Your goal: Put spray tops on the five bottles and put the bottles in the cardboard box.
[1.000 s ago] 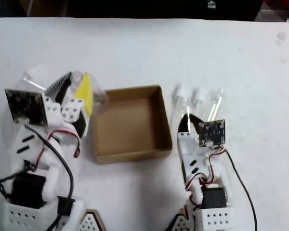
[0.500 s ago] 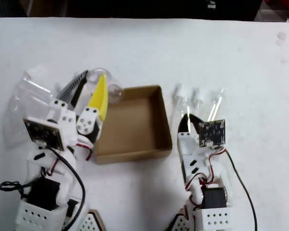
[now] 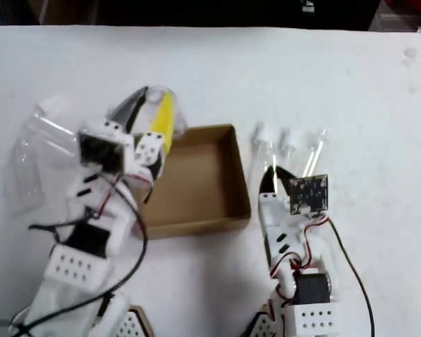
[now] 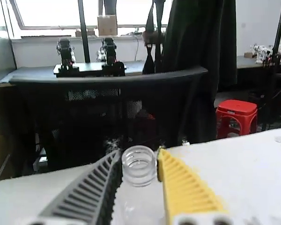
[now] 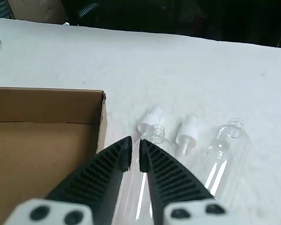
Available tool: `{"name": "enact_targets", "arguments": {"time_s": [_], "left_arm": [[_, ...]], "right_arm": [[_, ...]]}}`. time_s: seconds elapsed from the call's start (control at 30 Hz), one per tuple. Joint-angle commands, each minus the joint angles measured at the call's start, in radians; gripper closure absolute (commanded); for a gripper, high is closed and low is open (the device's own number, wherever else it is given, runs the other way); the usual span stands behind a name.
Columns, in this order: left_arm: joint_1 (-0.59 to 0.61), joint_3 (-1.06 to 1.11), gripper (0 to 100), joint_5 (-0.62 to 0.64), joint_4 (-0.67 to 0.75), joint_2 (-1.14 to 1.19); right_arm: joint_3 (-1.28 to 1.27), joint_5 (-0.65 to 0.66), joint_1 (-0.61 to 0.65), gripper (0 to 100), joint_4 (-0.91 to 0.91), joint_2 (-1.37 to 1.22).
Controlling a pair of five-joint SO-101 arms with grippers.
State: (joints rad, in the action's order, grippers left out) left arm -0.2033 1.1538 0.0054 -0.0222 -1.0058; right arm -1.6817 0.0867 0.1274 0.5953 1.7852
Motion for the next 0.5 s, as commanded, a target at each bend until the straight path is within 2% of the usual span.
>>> {"name": "enact_targets", "arguments": {"time_s": [0.0, 0.17, 0.47], "left_arm": [[0.036, -0.006, 92, -0.009, 0.071, 0.07], [0.079, 0.021, 92, -0.009, 0.071, 0.111], [0.082, 0.037, 92, -0.009, 0.101, 0.259]], "right_arm": [[-0.009, -0.008, 0.004, 98.0, 0.002, -0.001], [-0.009, -0.008, 0.004, 98.0, 0.002, -0.001], [-0.009, -0.008, 0.004, 98.0, 0.002, -0.001]]}}
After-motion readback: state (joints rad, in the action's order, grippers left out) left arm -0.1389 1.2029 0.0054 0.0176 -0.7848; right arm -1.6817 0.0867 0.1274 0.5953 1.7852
